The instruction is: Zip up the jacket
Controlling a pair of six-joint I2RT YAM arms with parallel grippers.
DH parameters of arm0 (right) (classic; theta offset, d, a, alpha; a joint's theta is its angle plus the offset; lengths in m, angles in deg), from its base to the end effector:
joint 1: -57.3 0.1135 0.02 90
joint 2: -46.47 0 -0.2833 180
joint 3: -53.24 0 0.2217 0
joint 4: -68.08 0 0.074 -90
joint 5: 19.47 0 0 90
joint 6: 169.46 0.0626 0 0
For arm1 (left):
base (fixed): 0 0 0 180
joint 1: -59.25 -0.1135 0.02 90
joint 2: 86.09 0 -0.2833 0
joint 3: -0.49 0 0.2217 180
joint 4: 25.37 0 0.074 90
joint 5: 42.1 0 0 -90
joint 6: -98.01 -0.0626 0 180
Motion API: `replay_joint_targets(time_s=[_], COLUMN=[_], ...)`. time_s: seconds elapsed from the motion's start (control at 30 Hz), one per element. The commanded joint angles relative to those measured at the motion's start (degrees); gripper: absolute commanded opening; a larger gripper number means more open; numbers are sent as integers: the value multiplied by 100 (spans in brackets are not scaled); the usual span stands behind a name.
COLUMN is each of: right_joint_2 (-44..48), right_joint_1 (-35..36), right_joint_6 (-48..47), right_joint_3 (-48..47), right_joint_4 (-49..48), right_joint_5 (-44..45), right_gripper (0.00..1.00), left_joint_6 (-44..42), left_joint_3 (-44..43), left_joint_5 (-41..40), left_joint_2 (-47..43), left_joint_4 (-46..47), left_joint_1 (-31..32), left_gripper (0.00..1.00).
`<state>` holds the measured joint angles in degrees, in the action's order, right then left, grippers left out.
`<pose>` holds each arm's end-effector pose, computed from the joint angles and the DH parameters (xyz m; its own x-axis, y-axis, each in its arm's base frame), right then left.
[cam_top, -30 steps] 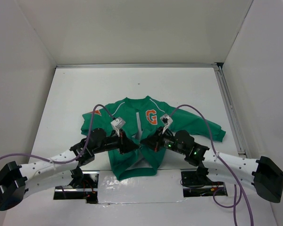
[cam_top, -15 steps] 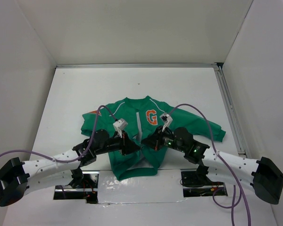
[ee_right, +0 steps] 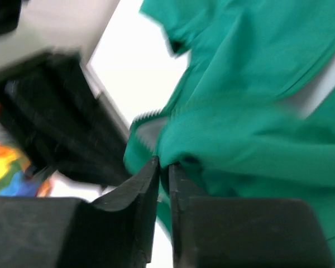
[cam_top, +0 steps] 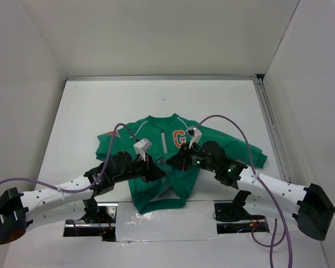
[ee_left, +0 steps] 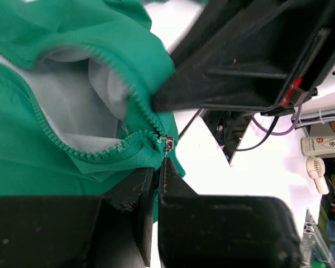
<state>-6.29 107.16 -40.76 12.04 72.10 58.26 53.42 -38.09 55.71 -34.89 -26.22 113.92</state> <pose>0.1162 0.1584 0.2583 -0.6847 0.1358 -0.7161 -0.5777 0.4979 0.6468 0.1036 -0.1608 0.2542 -0.7246 -0.1978 -0.6602 0.5251 0.4619 -0.7148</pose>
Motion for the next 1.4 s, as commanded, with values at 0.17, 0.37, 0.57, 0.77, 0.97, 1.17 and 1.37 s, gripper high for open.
replay_joint_targets(time_s=[0.17,0.37,0.57,0.77,0.97,1.17,1.37], right_joint_2=[-87,115,152,-472,-807,-1193,-1571], right_joint_1=[436,997,1823,2993,3117,3196,3214], right_joint_6=[-872,-1118,-1197,-1425,-1874,-2121,-2156], right_joint_3=[-816,-1177,-1388,-1599,-1590,-1687,-1871], right_joint_4=[1132,2257,3040,2910,2041,1512,1520], right_joint_5=[1366,2509,3837,4989,4865,4936,5112], right_gripper=[45,67,73,63,60,64,69], left_joint_6=[661,1259,1559,1629,1717,1735,1717], left_joint_3=[-1122,-1764,-2125,-2371,-2371,-2397,-2406], left_joint_5=[-368,-500,-615,-430,-246,-105,-8], left_joint_2=[329,593,751,839,848,865,874], left_joint_4=[-1852,-2881,-3375,-3516,-3507,-3480,-3437], left_joint_1=[140,-123,-282,-405,-449,-449,-449], left_gripper=[0,0,0,0,0,0,0])
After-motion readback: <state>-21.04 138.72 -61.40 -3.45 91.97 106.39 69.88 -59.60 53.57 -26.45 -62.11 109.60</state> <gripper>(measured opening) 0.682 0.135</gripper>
